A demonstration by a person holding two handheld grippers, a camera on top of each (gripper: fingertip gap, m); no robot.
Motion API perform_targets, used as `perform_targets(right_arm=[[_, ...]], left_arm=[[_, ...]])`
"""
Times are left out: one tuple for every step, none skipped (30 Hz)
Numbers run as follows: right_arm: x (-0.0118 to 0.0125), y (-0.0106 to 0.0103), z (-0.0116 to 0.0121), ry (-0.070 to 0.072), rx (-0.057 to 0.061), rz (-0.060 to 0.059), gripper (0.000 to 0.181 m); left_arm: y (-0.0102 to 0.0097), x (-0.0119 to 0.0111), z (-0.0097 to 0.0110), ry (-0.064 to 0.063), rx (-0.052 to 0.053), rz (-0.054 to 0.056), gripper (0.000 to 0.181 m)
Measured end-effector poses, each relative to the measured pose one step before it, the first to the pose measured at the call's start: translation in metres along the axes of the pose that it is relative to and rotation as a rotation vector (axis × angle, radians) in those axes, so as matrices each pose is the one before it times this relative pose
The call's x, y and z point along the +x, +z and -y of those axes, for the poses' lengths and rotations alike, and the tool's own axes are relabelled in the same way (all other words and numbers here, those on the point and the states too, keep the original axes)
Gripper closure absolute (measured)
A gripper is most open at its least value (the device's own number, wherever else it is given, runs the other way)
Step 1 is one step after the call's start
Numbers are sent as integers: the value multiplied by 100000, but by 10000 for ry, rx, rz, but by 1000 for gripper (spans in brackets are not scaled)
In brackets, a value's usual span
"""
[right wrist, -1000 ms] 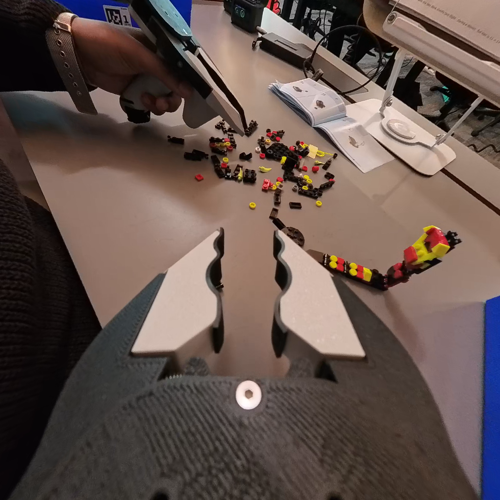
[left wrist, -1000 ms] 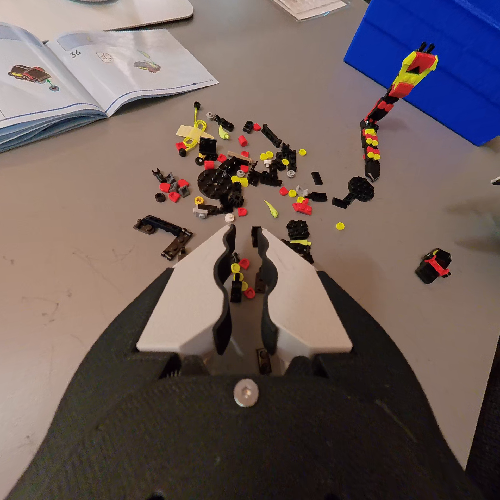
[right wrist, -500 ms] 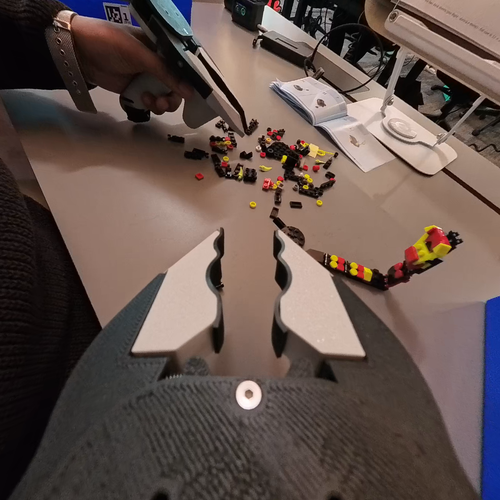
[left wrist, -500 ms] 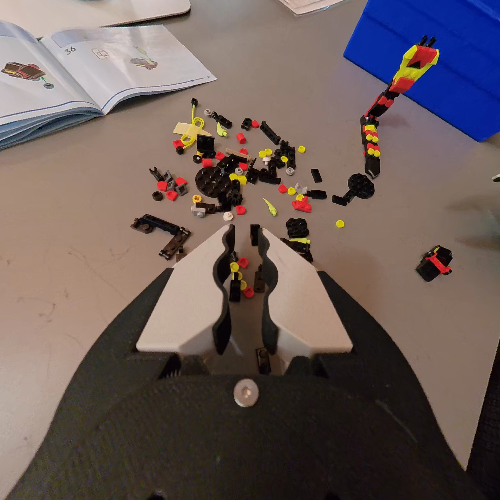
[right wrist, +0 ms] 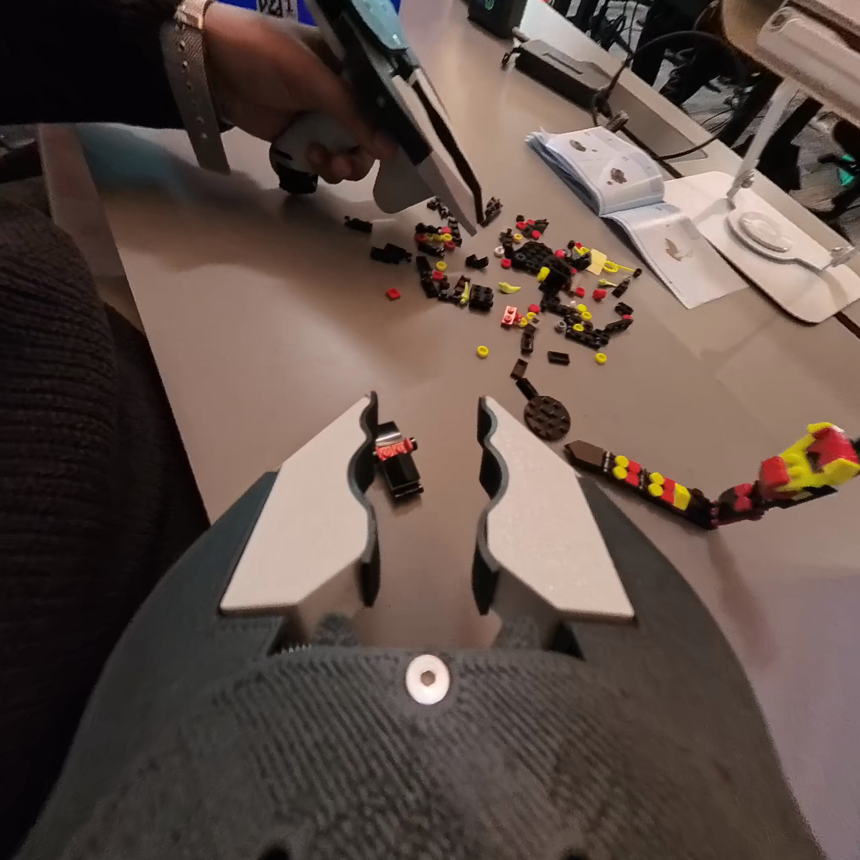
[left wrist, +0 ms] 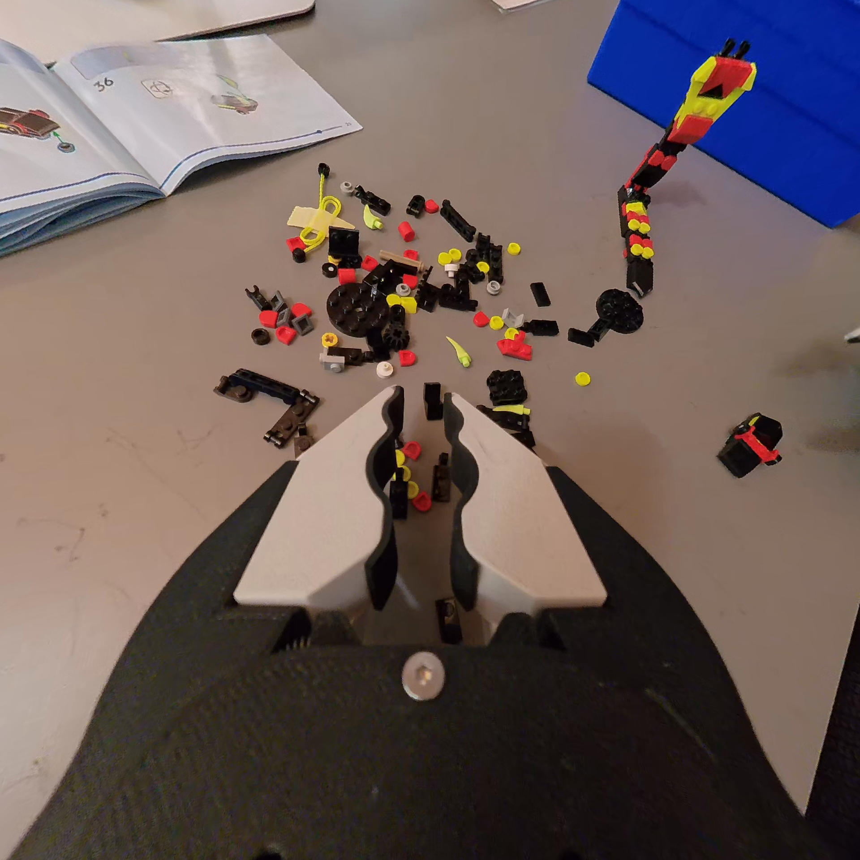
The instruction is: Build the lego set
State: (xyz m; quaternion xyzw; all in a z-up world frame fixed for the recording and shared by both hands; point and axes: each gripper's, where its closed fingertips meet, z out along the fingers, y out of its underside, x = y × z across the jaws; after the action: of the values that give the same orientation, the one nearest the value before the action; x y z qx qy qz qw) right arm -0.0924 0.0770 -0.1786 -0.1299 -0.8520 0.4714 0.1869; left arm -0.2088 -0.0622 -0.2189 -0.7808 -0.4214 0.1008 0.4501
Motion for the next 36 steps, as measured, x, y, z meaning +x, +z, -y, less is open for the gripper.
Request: perform_targets(right_arm=[[-219, 116, -162, -97, -106, 75, 140], [-180, 99, -162, -69, -101, 66, 140], [-144, 89, -159, -41, -96, 56, 139], [-108, 77, -152, -24, -83, 53, 139], [-113, 67, -144, -15, -80, 57, 139], [-106, 75, -161, -10, -88, 62, 138], [-121, 91, -204, -15, -110, 66, 137], [-117, 110, -267, -42, -150, 55, 137], [-79, 139, -365, -92, -218, 16, 137], [-59, 176, -463, -145, -275, -17, 138], [-104, 190, -451, -158, -264, 4, 138], [-153, 195, -403, -119, -229, 34, 138], [-179, 191, -355, -72, -209, 58, 138], [-173, 180, -316, -38, -188, 68, 137], [-150, 174, -288, -21, -174, 65, 137], [-73, 155, -275, -9, -158, 30, 137], [-23, 138, -235, -8, -141, -6, 138], [-1, 91, -170, -22, -104, -10, 140], [19, 48, -60, -24, -52, -25, 144], [30, -4, -4, -23, -13, -27, 151], [16, -46, 65, -14, 25, -19, 160], [80, -78, 100, 15, 52, -33, 168], [81, -91, 123, 65, 68, -21, 169], [102, -67, 94, 90, 58, -10, 170], [60, -45, 22, 95, 29, 22, 170], [53, -23, -26, 94, 7, 26, 171], [75, -25, -41, 85, 0, 6, 171], [83, -43, -7, 62, 5, 1, 171], [102, -74, 102, 66, 60, -12, 171], [112, -157, 296, 119, 181, -14, 171], [108, -211, 468, 185, 273, 18, 172], [90, -244, 520, 255, 312, 54, 172], [118, -269, 557, 323, 344, 69, 173], [187, -258, 480, 371, 317, 62, 174], [225, -232, 354, 400, 264, 63, 174], [232, -201, 283, 429, 233, 90, 174]], left_arm=[[14, 18, -12, 4, -6, -6, 166], [13, 15, -14, 7, -8, -5, 166], [-3, 15, -11, 8, -5, -5, 166], [8, 21, -4, 6, -6, -8, 166], [9, 21, -2, 4, -5, -7, 166], [0, 18, -5, 5, -2, -5, 166], [4, 8, -1, 5, -3, -3, 166], [4, 12, -3, 4, -4, -5, 166], [-2, 20, -9, 2, -4, -6, 166], [15, 20, -9, 2, -4, -6, 166], [2, 14, -7, 4, -6, -6, 166], [17, 28, -15, 5, -10, -9, 166], [14, 20, -30, 5, -14, -9, 166], [14, 32, -21, 3, -15, -10, 166], [21, 28, -26, 5, -13, -10, 166], [17, 26, -30, 8, -12, -6, 166], [12, 36, -11, 13, -11, -6, 166], [14, 30, -8, 13, -9, -2, 166], [9, 37, -11, 15, -7, -4, 166], [5, 41, 0, 13, -5, -4, 166], [5, 30, -11, 14, -5, -3, 166], [9, 22, -6, 13, -6, -2, 165], [4, 30, -11, 10, -6, -2, 165], [6, 22, -3, 8, -2, -4, 165], [-8, 23, 2, 7, 2, -4, 165], [2, 26, 9, 8, 1, -6, 165], [0, 23, 4, 8, -2, -4, 165], [5, 20, -5, 8, -3, -3, 165], [2, 21, 8, 6, 1, -1, 165], [-17, 32, 20, 6, 15, -9, 165], [-22, 74, 63, 12, 31, -28, 165], [-25, 92, 81, 14, 42, -35, 165], [-59, 211, 160, 18, 89, -85, 165], [-82, 359, 239, 34, 130, -150, 164], [-56, 391, 208, 49, 105, -145, 163], [-17, 376, 117, 70, 47, -110, 163]])
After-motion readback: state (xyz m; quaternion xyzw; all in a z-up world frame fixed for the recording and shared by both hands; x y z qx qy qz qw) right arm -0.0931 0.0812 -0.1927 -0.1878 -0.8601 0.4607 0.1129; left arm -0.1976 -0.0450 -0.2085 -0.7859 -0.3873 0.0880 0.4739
